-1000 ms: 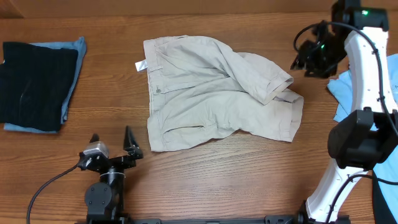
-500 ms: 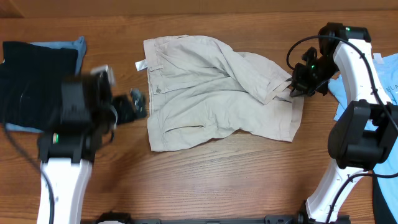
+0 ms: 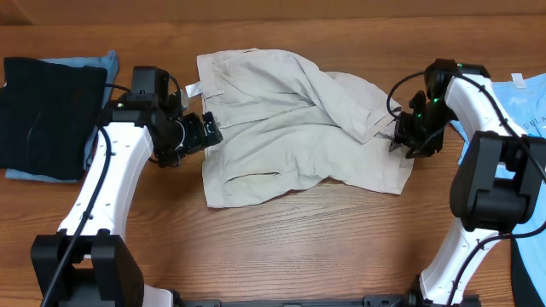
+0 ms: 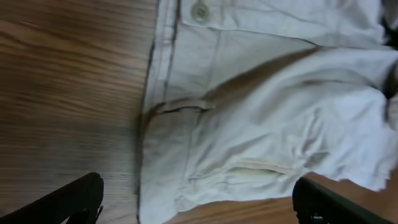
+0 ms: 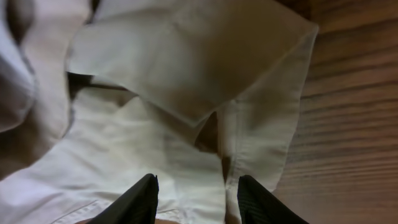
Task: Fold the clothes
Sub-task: 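Move the left gripper to the shorts' left waistband edge and grasp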
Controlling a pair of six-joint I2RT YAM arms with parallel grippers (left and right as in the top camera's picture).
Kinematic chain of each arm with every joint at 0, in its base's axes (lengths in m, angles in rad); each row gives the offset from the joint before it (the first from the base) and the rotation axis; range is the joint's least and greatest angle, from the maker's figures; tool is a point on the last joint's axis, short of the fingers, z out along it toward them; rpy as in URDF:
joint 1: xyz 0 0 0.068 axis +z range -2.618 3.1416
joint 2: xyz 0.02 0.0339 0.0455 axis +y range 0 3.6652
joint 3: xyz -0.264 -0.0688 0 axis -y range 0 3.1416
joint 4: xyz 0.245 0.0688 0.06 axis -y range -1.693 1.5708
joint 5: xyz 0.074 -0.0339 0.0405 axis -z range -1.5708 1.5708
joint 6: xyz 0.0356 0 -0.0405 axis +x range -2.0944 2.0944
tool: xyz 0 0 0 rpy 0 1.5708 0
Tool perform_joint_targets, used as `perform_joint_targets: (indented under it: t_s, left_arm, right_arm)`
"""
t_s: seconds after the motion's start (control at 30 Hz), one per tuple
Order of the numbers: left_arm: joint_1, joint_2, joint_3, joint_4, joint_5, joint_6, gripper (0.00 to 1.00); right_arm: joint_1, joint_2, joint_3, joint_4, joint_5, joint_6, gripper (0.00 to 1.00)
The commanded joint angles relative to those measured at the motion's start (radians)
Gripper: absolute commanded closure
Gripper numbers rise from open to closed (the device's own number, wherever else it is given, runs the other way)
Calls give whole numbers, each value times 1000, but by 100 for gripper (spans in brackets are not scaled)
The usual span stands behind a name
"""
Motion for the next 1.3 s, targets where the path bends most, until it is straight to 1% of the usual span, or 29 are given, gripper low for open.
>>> perform_joint_targets:
  t_s: [0.0,0.03,0.07,0.13,0.17,0.2,0.23,0.3,0.37,0.53,0.7,0.93,1.07,1.1,1.13,1.17,1.2,1.23,1.27]
  left_arm:
    - [-7,47,1,1,-71,-1,0]
    - [-7,64,1,-1,-68,-1,0]
    - [-7,82,1,-1,-66,-1,0]
    - [-7,118,1,-2,-56,0,0]
    - [-7,144,1,-5,-44,5,0]
    - [-7,176,1,-10,-23,8,0]
    - [-7,195,1,-9,4,11,0]
    - [-7,225,1,-7,58,13,0]
    - [-7,232,1,-7,61,21,0]
    - [-7,231,1,-2,61,26,0]
    - [-5,232,1,20,-2,23,0]
    - [-7,233,-5,26,-21,10,0]
    - [-7,233,-31,27,-24,10,0]
    - [-7,233,-35,27,-23,11,4]
    - [-7,233,-38,26,-23,11,17]
    - [-7,233,-38,26,-23,11,35]
    - [-7,233,-38,26,-23,11,45]
    - [-7,233,-38,26,-22,11,47]
    - [-7,233,-38,27,-7,11,37]
  right_arm:
    - [3,-29,-78,100,16,2,55]
    - [3,-29,-94,124,16,0,55]
    - [3,-29,-99,136,16,0,58]
    - [3,-29,-99,148,16,0,80]
    - [3,-29,-99,150,16,0,86]
    - [3,-29,-99,151,16,0,89]
    - [3,-29,-99,154,17,0,96]
    - [3,-29,-99,156,37,-5,96]
    - [1,-29,-97,145,115,-7,96]
    - [-35,-29,-54,95,121,-7,96]
    - [-77,-29,27,19,118,-8,96]
    - [-87,-29,30,-79,200,1,96]
    - [-91,-29,29,-124,200,2,96]
    - [-91,-29,28,-124,200,2,96]
    - [-91,-29,28,-120,200,2,96]
    - [-91,-29,28,-117,200,2,96]
    - [-91,-29,28,-117,200,2,96]
    - [-91,-29,28,-117,200,2,96]
    - [-91,-29,28,-116,200,2,96]
